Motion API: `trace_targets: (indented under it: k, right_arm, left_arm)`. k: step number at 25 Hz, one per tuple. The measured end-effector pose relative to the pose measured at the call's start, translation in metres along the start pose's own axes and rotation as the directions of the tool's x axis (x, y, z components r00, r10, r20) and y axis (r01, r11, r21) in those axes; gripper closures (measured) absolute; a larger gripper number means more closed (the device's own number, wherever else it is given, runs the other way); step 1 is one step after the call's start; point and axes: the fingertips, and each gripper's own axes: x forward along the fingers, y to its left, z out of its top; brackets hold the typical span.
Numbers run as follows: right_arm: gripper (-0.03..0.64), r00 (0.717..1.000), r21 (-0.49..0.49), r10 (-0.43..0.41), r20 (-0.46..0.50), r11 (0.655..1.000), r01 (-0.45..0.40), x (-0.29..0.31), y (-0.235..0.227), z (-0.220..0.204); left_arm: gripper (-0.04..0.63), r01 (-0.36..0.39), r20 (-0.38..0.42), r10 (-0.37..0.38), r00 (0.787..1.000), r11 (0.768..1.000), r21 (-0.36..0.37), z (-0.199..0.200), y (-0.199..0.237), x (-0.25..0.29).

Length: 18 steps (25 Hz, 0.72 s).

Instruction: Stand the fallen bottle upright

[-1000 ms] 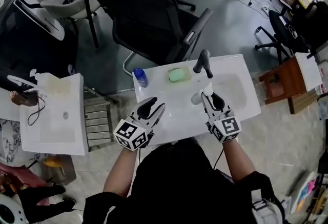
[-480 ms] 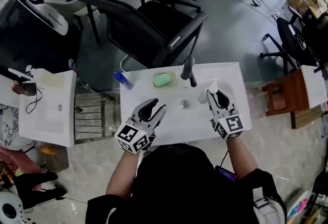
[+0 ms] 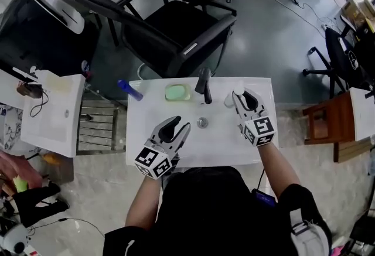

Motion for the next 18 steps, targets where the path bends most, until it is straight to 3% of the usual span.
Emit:
trace_targets:
  k: [18]
  right_arm:
    - [0.500, 0.997, -0.031, -0.073, -0.023, 0.997, 0.072, 0.063, -0.045, -0.024]
  left_arm:
    - [0.431, -0.143, -0.045, 0.143, 0.989, 0.990, -0.005, -0.004, 0.013, -0.017]
